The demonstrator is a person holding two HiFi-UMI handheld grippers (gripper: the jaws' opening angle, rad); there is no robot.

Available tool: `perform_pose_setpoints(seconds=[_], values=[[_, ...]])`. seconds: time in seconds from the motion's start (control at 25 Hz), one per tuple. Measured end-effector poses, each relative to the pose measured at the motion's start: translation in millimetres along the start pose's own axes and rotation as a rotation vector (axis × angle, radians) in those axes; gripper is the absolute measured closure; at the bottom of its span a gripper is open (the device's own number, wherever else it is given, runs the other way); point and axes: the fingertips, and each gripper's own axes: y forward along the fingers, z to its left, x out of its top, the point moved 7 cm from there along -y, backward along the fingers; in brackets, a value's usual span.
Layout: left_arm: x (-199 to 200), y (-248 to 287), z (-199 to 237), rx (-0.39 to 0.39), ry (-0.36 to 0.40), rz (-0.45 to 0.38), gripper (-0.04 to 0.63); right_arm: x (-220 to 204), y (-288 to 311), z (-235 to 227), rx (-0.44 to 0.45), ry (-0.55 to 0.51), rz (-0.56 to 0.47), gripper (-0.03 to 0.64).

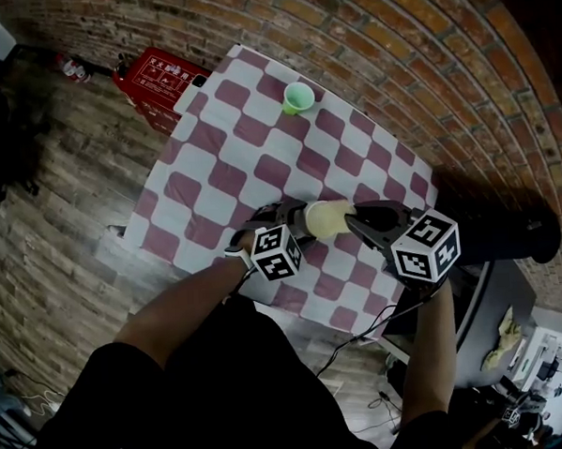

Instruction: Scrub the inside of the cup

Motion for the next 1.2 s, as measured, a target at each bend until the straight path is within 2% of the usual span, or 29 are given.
perform_pose_setpoints(seconds=[0.16,0.28,0.44,0.56,0.64,0.8,0.96,1.08,1.2], values=[[0.2,-0.3,0.1,0.002,0.001,0.004,0.265,-16.1,30.9,5.0,-0.037,-0.141,0.174,0.546],[-0.3,0.2,0.0,0.005,0.002,0.005,0.265,-22.6,58.7,4.6,-0.082,-0.197,0.215,0.546],[0.2,0.1,0.1,0.006,0.004,0.009,0.265,-32.9,85.7,4.7,-0.115,-0.291,0.325,0.546],[-0.2,0.2,0.2,0.007,0.005,0.009,0.265,-40.5,98.7,1.2,-0.111,-0.293,0.367,0.546],[-0.5,0.6,0.1,0.009,0.005,0.009,0.265,-46.4,105.5,-4.8,-0.082,-0.242,0.371,0.546],[-0.5,0.2,-0.5,0.007,0.004,0.011,0.265,-47.8,102.5,-11.0,0.04,0.012,0.277,0.546],[-0.3,0.2,0.2,0.008,0.004,0.009,0.265,-39.4,69.8,-13.9,0.09,0.233,0.065,0.546],[-2.1,-0.3,0.0,0.006,0.004,0.009,0.265,-33.5,39.1,-9.0,0.09,0.342,-0.097,0.548],[-2.1,-0.4,-0.2,0.002,0.007,0.011,0.265,-30.2,9.7,-5.6,0.04,0.415,-0.223,0.548]])
